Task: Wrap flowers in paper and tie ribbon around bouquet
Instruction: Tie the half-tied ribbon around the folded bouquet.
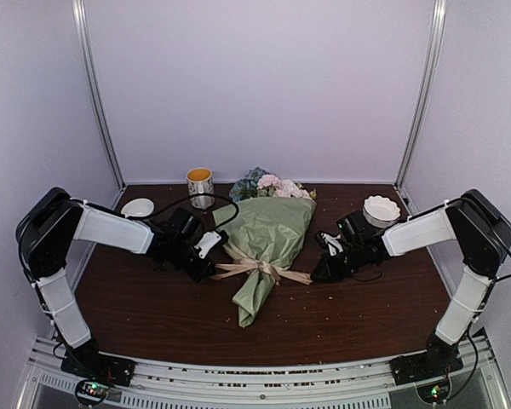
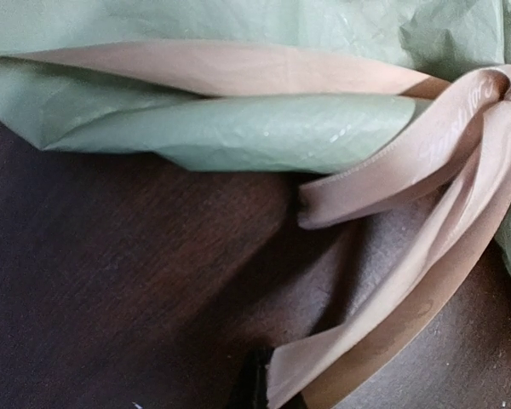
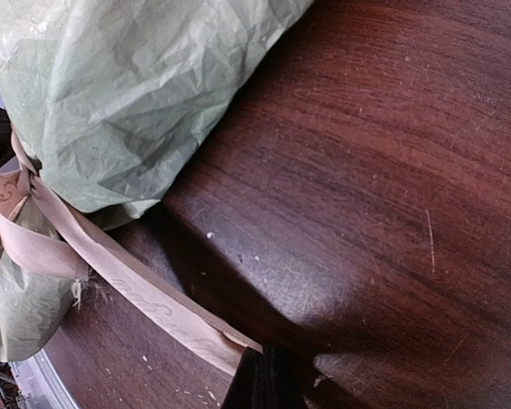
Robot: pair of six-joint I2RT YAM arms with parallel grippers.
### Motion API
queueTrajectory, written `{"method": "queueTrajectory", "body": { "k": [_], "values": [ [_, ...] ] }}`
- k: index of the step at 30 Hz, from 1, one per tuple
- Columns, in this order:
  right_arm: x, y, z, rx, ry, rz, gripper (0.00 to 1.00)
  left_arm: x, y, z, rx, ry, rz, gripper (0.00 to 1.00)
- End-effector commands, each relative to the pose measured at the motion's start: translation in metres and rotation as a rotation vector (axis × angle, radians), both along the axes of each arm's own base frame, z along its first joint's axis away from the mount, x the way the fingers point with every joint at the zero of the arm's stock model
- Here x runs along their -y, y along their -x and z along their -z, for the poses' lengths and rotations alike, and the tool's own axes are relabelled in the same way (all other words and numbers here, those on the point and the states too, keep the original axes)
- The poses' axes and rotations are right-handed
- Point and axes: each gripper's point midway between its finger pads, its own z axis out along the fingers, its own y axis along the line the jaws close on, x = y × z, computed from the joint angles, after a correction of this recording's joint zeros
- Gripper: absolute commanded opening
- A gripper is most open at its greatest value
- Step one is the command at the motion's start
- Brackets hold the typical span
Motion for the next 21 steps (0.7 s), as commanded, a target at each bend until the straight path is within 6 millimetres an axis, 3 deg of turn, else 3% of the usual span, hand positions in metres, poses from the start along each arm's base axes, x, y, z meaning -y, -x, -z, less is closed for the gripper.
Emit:
{"method": "queueTrajectory", "body": {
  "k": [1, 6, 12, 15, 17, 18, 19, 20, 21],
  "values": [
    [0.033, 0.015, 0.027, -0.086, 0.111, 0.074, 0.0, -0.042, 0.01, 0.035, -0.109, -0.129, -0.1, 0.0],
    [0.048, 0.019, 0.032, -0.093, 0.147, 0.091, 0.0, -0.048, 0.012, 0.041, -0.138, -0.113, -0.124, 0.0],
    [0.047, 0.021, 0.035, -0.104, 0.137, 0.088, 0.0, -0.043, 0.019, 0.042, -0.15, -0.079, -0.095, 0.0],
    [0.039, 0.014, 0.025, -0.076, 0.114, 0.066, 0.0, -0.034, 0.023, 0.035, -0.134, -0.037, -0.054, 0.0],
    [0.025, 0.009, 0.007, -0.044, 0.06, 0.018, 0.0, -0.019, 0.023, 0.015, -0.076, 0.01, -0.001, 0.01],
    [0.019, 0.005, -0.005, -0.023, 0.033, 0.003, 0.06, -0.012, 0.02, 0.001, -0.033, 0.036, 0.017, 0.13],
    [0.014, 0.001, -0.018, 0.008, 0.004, -0.007, 0.19, -0.004, 0.016, -0.017, 0.017, 0.069, 0.031, 0.3],
    [0.011, -0.002, -0.033, 0.045, -0.029, -0.01, 0.36, 0.001, 0.011, -0.036, 0.059, 0.108, 0.036, 0.44],
    [0.009, -0.005, -0.047, 0.082, -0.056, -0.011, 0.66, 0.006, 0.007, -0.055, 0.1, 0.142, 0.043, 0.55]
  ]
}}
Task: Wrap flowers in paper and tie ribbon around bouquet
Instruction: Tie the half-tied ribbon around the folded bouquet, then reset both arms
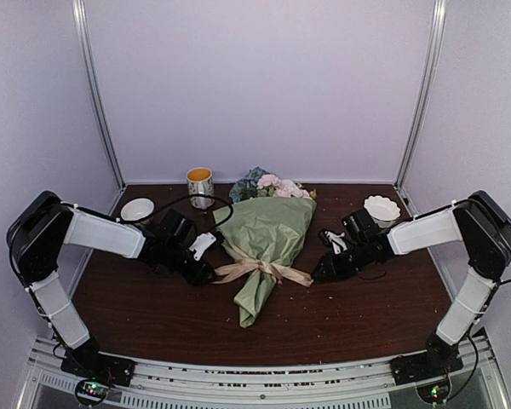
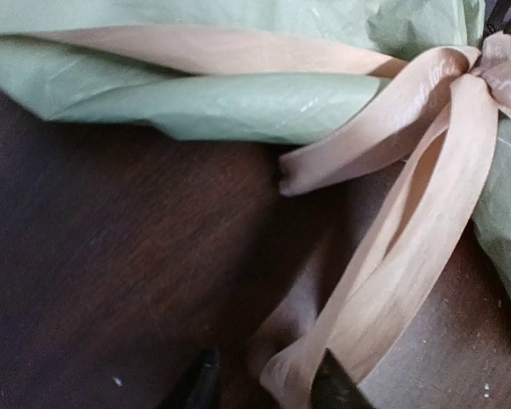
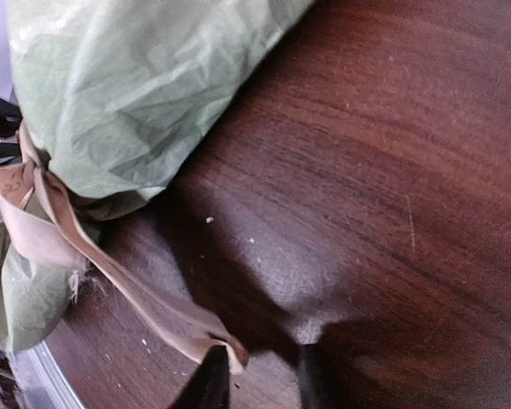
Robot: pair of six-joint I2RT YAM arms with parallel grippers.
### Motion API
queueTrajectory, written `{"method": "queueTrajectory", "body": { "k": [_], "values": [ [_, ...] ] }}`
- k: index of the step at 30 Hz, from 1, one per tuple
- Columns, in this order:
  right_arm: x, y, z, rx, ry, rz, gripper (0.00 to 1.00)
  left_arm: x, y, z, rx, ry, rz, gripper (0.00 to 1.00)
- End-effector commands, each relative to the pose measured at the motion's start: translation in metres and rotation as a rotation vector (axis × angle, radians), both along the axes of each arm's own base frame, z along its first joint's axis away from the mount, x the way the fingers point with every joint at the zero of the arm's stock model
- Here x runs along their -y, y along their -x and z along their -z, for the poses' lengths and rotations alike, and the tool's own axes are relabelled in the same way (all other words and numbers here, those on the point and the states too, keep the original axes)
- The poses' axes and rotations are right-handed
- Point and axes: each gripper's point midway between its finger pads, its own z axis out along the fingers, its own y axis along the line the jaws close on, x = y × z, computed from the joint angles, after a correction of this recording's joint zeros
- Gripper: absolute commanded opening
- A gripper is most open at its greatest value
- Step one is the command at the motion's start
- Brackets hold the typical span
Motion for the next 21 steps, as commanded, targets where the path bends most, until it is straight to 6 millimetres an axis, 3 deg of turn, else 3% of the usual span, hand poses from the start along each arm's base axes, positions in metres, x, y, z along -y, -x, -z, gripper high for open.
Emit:
{"method": "queueTrajectory", "body": {
  "k": [1, 2, 3, 6, 9, 11, 13, 16, 18, 21],
  "values": [
    [0.004, -0.013, -0.054, 0.126, -0.055, 0.013, 0.96, 0.009, -0.008, -0.064, 0.14, 0.094, 0.024, 0.75],
    [0.004, -0.017, -0.069, 0.169, -0.076, 0.028, 1.0, 0.013, -0.008, -0.078, 0.16, 0.119, 0.04, 0.92],
    [0.005, -0.019, -0.086, 0.215, -0.107, 0.042, 1.0, 0.015, -0.007, -0.091, 0.173, 0.14, 0.053, 0.97],
    [0.015, -0.026, -0.134, 0.338, -0.17, 0.095, 1.0, 0.008, -0.002, -0.106, 0.188, 0.138, 0.041, 0.98],
    [0.061, -0.04, -0.184, 0.539, -0.129, 0.251, 1.0, -0.012, -0.017, -0.137, 0.309, 0.148, -0.095, 0.98],
    [0.111, -0.052, -0.208, 0.668, -0.066, 0.433, 1.0, -0.047, -0.04, -0.162, 0.401, 0.152, -0.286, 0.98],
    [0.155, -0.055, -0.225, 0.762, -0.031, 0.579, 1.0, -0.098, -0.062, -0.177, 0.446, 0.138, -0.513, 0.98],
    [0.214, -0.05, -0.237, 0.859, 0.037, 0.836, 1.0, -0.161, -0.076, -0.183, 0.497, 0.094, -0.75, 0.98],
    [0.239, -0.042, -0.239, 0.882, 0.085, 0.967, 1.0, -0.181, -0.078, -0.186, 0.555, 0.064, -0.81, 0.98],
    [0.253, -0.035, -0.223, 0.911, 0.149, 1.013, 1.0, -0.205, -0.075, -0.18, 0.611, -0.017, -0.902, 0.98]
  ]
}}
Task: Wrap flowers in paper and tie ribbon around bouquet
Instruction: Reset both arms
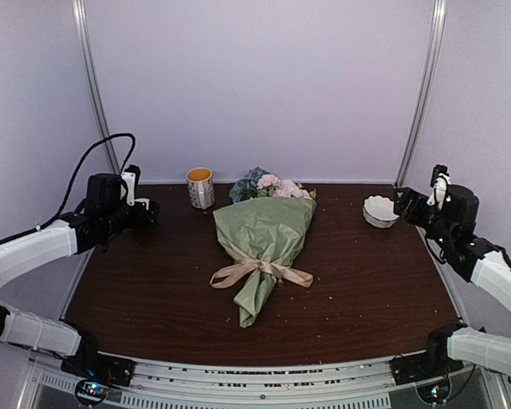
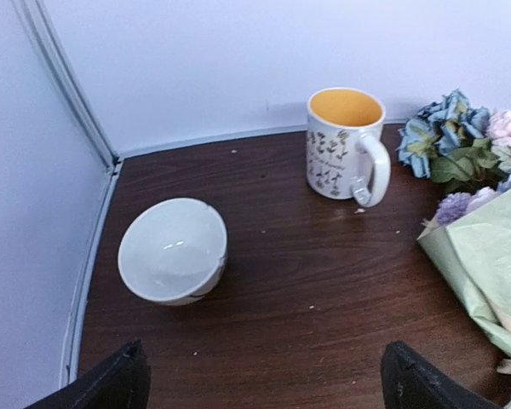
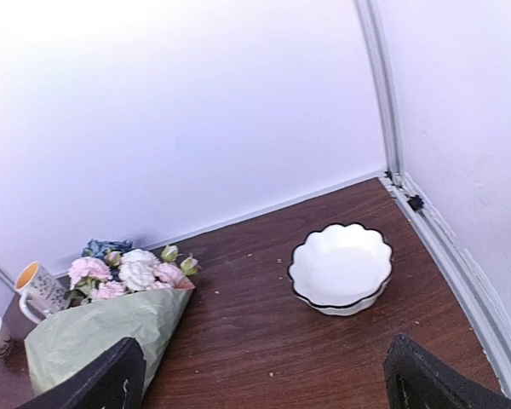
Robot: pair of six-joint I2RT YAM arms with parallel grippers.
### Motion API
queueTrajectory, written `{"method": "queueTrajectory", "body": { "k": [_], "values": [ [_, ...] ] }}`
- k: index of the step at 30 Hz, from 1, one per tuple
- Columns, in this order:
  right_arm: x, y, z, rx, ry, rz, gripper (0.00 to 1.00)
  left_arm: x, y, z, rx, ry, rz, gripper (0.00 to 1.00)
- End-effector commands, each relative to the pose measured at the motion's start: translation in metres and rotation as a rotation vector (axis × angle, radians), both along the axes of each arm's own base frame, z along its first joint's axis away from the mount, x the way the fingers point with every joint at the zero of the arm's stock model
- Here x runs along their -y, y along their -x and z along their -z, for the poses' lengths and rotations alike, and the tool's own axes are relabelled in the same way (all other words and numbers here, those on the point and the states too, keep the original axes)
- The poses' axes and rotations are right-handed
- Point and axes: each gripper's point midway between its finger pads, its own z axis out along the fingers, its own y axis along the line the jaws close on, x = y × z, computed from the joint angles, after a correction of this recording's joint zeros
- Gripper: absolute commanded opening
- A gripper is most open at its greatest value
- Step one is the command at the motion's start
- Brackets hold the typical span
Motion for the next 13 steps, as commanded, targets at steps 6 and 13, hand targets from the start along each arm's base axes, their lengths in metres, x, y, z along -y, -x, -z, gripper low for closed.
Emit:
{"method": "queueTrajectory", "body": {
  "k": [6, 13],
  "values": [
    [0.054, 0.016, 0.046, -0.002, 0.047, 0.295, 1.0, -0.079, 0.015, 0.007, 0.143, -0.146, -0.4, 0.98],
    [0.048, 0.021, 0.056, -0.01, 0.011, 0.259, 1.0, -0.076, 0.03, 0.001, 0.221, -0.08, -0.355, 0.98]
  ]
}}
